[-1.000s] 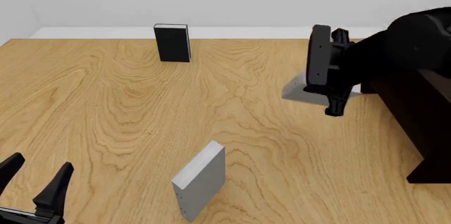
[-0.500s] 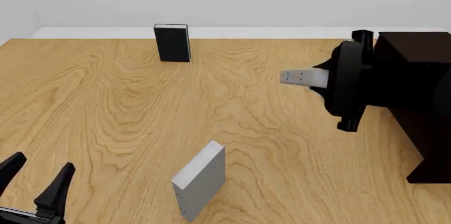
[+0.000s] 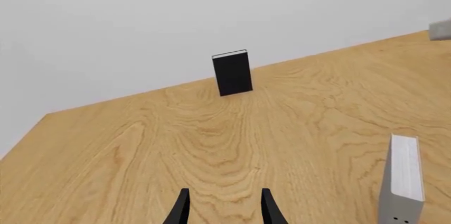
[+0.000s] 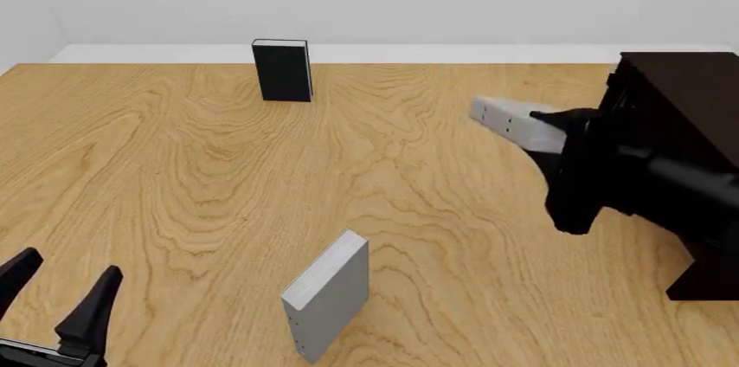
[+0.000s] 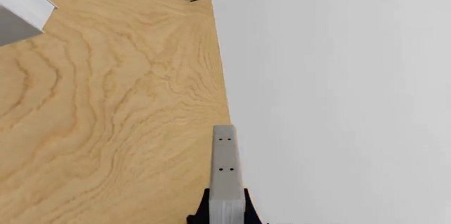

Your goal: Pick up the book on the right and place it on the cabinet shelf.

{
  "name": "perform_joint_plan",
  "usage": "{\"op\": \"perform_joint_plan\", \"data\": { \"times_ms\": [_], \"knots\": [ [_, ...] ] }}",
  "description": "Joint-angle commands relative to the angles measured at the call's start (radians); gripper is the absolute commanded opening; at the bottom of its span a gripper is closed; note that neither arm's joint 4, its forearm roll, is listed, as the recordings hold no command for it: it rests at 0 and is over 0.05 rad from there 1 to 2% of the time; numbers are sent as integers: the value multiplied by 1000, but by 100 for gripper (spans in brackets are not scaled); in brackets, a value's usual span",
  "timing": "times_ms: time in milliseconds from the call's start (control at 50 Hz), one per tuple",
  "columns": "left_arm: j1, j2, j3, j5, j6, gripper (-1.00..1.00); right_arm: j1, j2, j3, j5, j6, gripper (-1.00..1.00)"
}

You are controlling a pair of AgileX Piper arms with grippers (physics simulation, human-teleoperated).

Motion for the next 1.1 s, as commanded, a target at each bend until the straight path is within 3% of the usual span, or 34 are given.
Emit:
{"op": "perform_joint_plan", "data": {
  "times_ms": [20, 460, 500, 540, 780, 1100],
  "knots": [
    [5, 0, 0, -4, 0, 100, -19, -12, 134, -212, 0, -100],
    [-6, 0, 0, -6, -2, 100, -106, 17, 292, -519, -38, -100],
    [-8, 0, 0, -6, -2, 100, -108, 35, 328, -574, -75, -100],
    [-10, 0, 0, -4, -1, 100, -118, 30, 320, -564, -49, -100],
    [-8, 0, 0, -7, -3, 100, -145, 132, 368, -739, -87, -100],
    [-7, 1, 0, -6, -6, 100, -189, 223, 379, -855, -101, -100]
  ]
}}
